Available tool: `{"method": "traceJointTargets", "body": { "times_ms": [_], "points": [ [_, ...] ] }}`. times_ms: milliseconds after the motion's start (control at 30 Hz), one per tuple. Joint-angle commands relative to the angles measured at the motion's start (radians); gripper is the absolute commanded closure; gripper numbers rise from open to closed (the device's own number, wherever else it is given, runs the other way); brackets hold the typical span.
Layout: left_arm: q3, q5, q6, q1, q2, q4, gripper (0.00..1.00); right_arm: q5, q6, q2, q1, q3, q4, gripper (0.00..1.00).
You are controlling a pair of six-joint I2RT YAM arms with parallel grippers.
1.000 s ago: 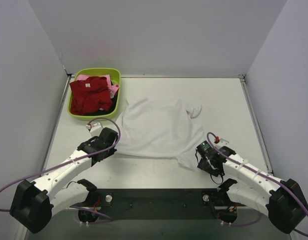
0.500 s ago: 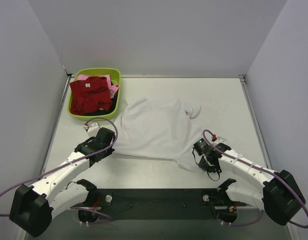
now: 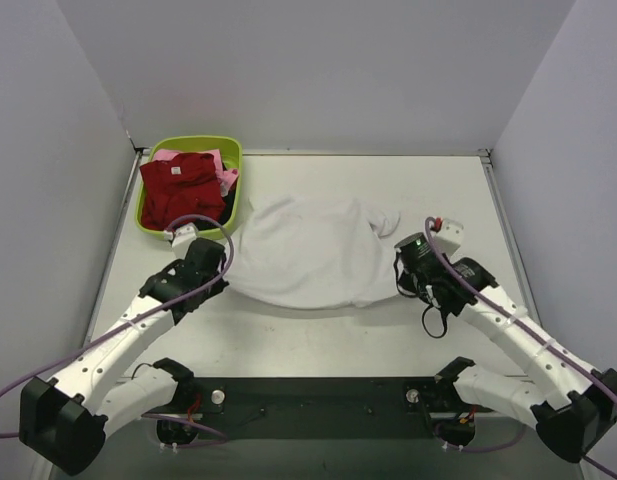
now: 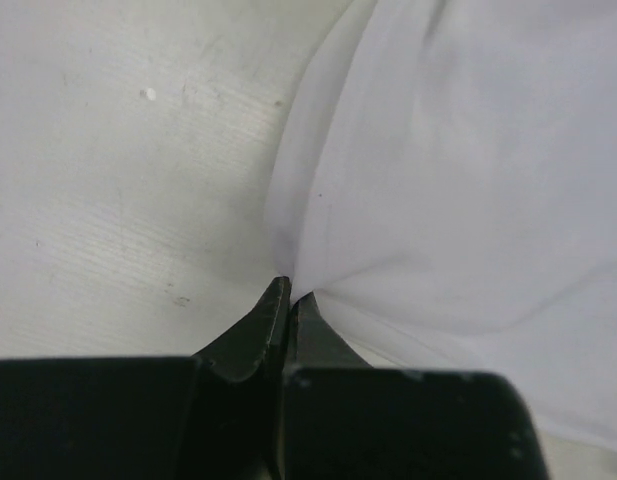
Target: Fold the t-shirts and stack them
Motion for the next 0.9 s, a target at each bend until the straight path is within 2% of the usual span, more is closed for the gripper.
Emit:
{"method": "traceJointTargets", "body": {
  "times_ms": [0, 133, 233, 467, 567, 600, 667, 867],
  "points": [
    [0.217, -0.005, 0.091, 0.009, -0.024, -0.011, 1.0, 0.163, -0.184, -0.055, 0.003, 0.256, -0.076, 1.0],
    [0.441, 0.004, 0.145, 0.009, -0.022, -0.036, 1.0, 0.196, -0.312, -0.058, 0.003, 0.445, -0.088, 1.0],
    [0.551, 0.014, 0.194, 0.009, -0.019, -0.039, 1.0, 0.202, -0.38, -0.056, 0.005, 0.583, -0.079, 1.0],
    [0.876, 0.047, 0.311, 0.009, -0.015, -0.019, 1.0, 0.104, -0.57, -0.09, 0.005, 0.896, -0.034, 1.0],
    [0.926, 0.092, 0.343, 0.009, -0.036, 0.018, 1.0, 0.024, -0.651, -0.107, 0.005, 1.039, -0.027, 1.0],
    [0.943, 0.113, 0.357, 0.009, -0.045, 0.037, 1.0, -0.047, -0.667, -0.114, 0.003, 1.092, -0.012, 1.0],
    [0.97, 0.168, 0.375, 0.009, -0.065, 0.077, 1.0, -0.114, -0.693, -0.137, 0.005, 1.135, 0.007, 1.0],
    [1.168, 0.279, 0.417, 0.009, -0.067, 0.088, 1.0, -0.306, -0.727, -0.154, 0.002, 1.326, 0.036, 1.0]
  ]
}}
